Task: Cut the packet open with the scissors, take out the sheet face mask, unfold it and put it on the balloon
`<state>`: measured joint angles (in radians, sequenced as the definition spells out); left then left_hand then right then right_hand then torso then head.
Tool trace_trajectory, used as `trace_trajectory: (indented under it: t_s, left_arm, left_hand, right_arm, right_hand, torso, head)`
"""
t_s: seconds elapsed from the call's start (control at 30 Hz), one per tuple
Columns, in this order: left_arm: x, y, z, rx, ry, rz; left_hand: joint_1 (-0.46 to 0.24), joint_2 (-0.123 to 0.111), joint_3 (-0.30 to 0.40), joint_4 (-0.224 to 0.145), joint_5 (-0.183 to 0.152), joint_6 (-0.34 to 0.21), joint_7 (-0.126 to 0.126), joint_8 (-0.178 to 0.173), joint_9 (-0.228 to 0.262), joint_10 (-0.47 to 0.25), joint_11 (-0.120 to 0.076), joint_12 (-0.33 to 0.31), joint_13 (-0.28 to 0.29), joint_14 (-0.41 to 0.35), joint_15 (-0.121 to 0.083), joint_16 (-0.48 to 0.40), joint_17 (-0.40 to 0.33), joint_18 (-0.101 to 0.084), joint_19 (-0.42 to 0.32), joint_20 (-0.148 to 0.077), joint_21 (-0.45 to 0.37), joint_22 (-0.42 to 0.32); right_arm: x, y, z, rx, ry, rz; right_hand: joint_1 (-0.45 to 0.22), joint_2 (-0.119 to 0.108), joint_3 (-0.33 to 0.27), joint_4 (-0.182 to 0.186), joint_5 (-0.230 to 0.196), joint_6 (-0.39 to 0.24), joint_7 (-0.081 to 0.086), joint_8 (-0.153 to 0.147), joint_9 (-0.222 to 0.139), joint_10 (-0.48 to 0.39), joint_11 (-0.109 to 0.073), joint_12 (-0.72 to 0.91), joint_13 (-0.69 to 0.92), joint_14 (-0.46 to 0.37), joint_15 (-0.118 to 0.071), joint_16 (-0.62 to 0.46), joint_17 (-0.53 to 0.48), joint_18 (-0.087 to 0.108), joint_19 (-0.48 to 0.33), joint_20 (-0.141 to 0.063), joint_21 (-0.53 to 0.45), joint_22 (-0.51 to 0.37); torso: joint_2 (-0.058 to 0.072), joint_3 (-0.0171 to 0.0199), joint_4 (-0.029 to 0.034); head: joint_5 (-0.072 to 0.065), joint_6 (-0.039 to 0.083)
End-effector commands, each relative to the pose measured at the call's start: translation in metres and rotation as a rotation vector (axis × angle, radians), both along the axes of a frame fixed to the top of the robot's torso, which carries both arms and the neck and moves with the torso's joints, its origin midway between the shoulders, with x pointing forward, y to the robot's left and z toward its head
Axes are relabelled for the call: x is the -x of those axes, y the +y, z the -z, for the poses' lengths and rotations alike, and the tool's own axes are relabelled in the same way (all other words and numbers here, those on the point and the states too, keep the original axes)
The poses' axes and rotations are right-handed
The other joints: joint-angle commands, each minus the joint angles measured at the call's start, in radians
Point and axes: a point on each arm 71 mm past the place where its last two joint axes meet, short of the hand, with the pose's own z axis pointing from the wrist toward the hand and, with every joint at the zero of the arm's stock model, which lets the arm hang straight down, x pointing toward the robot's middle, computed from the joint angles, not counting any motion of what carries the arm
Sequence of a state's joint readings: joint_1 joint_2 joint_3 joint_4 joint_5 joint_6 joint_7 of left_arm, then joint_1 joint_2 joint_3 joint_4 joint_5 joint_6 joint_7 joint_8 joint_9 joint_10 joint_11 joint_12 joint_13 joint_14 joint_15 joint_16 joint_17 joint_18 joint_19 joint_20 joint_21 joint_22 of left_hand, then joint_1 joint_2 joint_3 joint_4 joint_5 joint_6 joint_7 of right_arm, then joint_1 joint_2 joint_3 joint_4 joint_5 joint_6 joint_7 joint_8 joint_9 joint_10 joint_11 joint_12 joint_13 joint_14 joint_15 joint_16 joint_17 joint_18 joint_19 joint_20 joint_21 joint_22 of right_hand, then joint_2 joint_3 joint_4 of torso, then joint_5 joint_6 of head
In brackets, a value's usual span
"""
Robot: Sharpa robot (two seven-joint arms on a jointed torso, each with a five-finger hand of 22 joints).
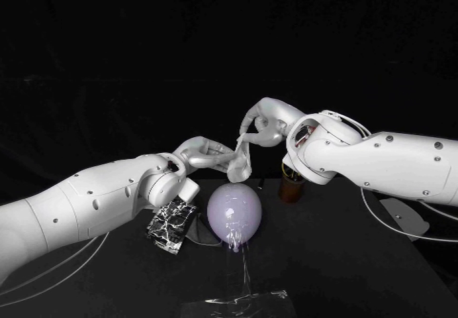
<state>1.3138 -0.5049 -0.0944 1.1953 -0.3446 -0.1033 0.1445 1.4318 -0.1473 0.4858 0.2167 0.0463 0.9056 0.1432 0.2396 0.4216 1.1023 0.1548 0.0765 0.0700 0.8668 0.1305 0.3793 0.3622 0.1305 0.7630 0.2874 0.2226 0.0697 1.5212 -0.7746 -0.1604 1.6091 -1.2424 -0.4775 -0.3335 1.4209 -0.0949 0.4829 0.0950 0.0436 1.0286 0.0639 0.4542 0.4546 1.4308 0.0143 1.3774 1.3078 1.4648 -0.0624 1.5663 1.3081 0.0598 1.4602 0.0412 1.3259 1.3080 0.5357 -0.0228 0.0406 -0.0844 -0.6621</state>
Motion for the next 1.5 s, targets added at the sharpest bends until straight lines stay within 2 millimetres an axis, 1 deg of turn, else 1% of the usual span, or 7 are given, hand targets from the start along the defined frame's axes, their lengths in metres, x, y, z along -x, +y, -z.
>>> trace_trajectory:
  t_s: [0.03, 0.43, 0.7, 0.87, 1.0, 1.23, 1.5]
  left_arm:
    - [0.0008, -0.0010, -0.0007, 0.001, 0.002, 0.023]
    - [-0.0008, 0.0057, 0.0012, -0.024, 0.011, 0.008]
    - [-0.0008, 0.0053, 0.0023, -0.045, 0.013, 0.009]
    - [0.0000, 0.0039, 0.0025, -0.048, 0.015, 0.021]
    - [0.0007, 0.0026, 0.0024, -0.046, 0.015, 0.032]
    - [0.0008, 0.0022, 0.0026, -0.047, 0.017, 0.033]
    - [0.0001, 0.0036, 0.0035, -0.061, 0.022, 0.021]
  left_hand:
    - [0.004, 0.004, 0.004, 0.001, 0.002, 0.007, 0.003, 0.007, 0.001, 0.009, -0.001, 0.003, 0.000, 0.009, -0.003, -0.007, 0.002, -0.001, 0.003, 0.002, -0.005, 0.000]
    - [0.028, 0.015, 0.012, -0.008, 0.002, 0.023, 0.012, 0.014, 0.002, 0.021, -0.009, 0.001, -0.001, 0.021, -0.008, -0.007, 0.005, 0.002, 0.010, 0.002, -0.005, 0.001]
    - [0.032, 0.006, 0.009, -0.012, 0.002, 0.027, 0.018, 0.016, 0.002, 0.024, -0.011, 0.000, -0.002, 0.025, -0.010, -0.007, 0.006, 0.003, 0.011, 0.002, -0.005, 0.001]
    - [0.019, -0.016, -0.006, -0.006, 0.002, 0.029, 0.025, 0.016, 0.001, 0.023, -0.010, -0.005, -0.003, 0.027, -0.009, -0.009, 0.007, 0.003, 0.012, 0.002, -0.007, 0.001]
    - [-0.021, -0.043, -0.040, 0.023, 0.002, 0.027, 0.026, 0.011, -0.004, 0.026, -0.009, -0.006, -0.002, 0.028, -0.009, -0.012, 0.008, 0.002, 0.011, 0.003, -0.010, 0.000]
    - [-0.049, -0.063, -0.074, 0.048, 0.002, 0.023, 0.028, 0.004, -0.010, 0.024, -0.009, -0.008, -0.001, 0.029, -0.009, -0.016, 0.010, 0.002, 0.011, 0.003, -0.012, 0.000]
    - [-0.012, -0.045, -0.068, 0.039, 0.002, 0.029, 0.029, 0.003, -0.014, 0.024, -0.013, -0.007, -0.001, 0.033, -0.012, -0.017, 0.012, 0.003, 0.014, 0.002, -0.014, 0.000]
  right_arm:
    - [-0.0004, -0.0002, -0.0012, -0.001, -0.013, -0.005]
    - [-0.0004, -0.0015, -0.0016, -0.002, -0.018, -0.003]
    - [-0.0004, -0.0017, -0.0018, -0.001, -0.020, -0.003]
    - [-0.0009, -0.0011, -0.0016, 0.001, -0.019, -0.004]
    - [-0.0019, -0.0010, -0.0015, 0.002, -0.018, -0.002]
    - [-0.0024, -0.0005, -0.0015, 0.003, -0.018, -0.002]
    - [-0.0016, 0.0000, -0.0017, 0.001, -0.020, -0.005]
  right_hand:
    - [-0.006, 0.005, 0.005, -0.001, 0.005, 0.004, -0.001, 0.006, 0.000, 0.052, -0.026, 0.004, 0.119, 0.106, -0.008, 0.005, 0.263, -0.017, 0.040, -0.003, 0.003, 0.206]
    - [-0.006, 0.005, 0.005, -0.001, 0.005, 0.004, -0.001, 0.006, 0.000, 0.052, -0.026, 0.004, 0.119, 0.106, -0.008, 0.005, 0.263, -0.017, 0.040, -0.003, 0.003, 0.206]
    - [-0.007, 0.004, 0.008, -0.002, 0.005, 0.004, -0.001, 0.006, 0.001, 0.052, -0.026, 0.003, 0.118, 0.106, -0.008, 0.005, 0.263, -0.017, 0.041, -0.003, 0.005, 0.206]
    - [-0.007, 0.004, 0.008, -0.002, 0.005, 0.004, -0.001, 0.006, 0.001, 0.052, -0.026, 0.003, 0.118, 0.106, -0.008, 0.005, 0.263, -0.017, 0.041, -0.003, 0.005, 0.206]
    - [-0.007, 0.004, 0.008, -0.002, 0.005, 0.004, -0.001, 0.006, 0.001, 0.052, -0.026, 0.003, 0.118, 0.106, -0.008, 0.005, 0.263, -0.017, 0.041, -0.003, 0.005, 0.206]
    - [-0.007, 0.004, 0.008, -0.002, 0.005, 0.004, -0.001, 0.006, 0.001, 0.052, -0.026, 0.003, 0.118, 0.106, -0.008, 0.005, 0.263, -0.017, 0.041, -0.003, 0.005, 0.206]
    - [-0.007, 0.004, 0.008, -0.002, 0.005, 0.004, -0.001, 0.006, 0.001, 0.052, -0.026, 0.003, 0.118, 0.106, -0.008, 0.005, 0.263, -0.017, 0.041, -0.003, 0.005, 0.206]
  torso:
    - [0.000, -0.0001, 0.0008]
    - [0.000, 0.0000, 0.0004]
    - [0.000, 0.0003, -0.0002]
    - [0.000, -0.0001, -0.0005]
    - [0.000, -0.0003, -0.0001]
    - [0.000, -0.0003, 0.0004]
    - [0.000, 0.0001, 0.0000]
  head:
    - [0.000, -0.001]
    - [-0.001, -0.002]
    - [0.000, -0.003]
    - [-0.001, -0.004]
    - [-0.002, -0.005]
    - [-0.002, -0.005]
    - [-0.002, -0.005]
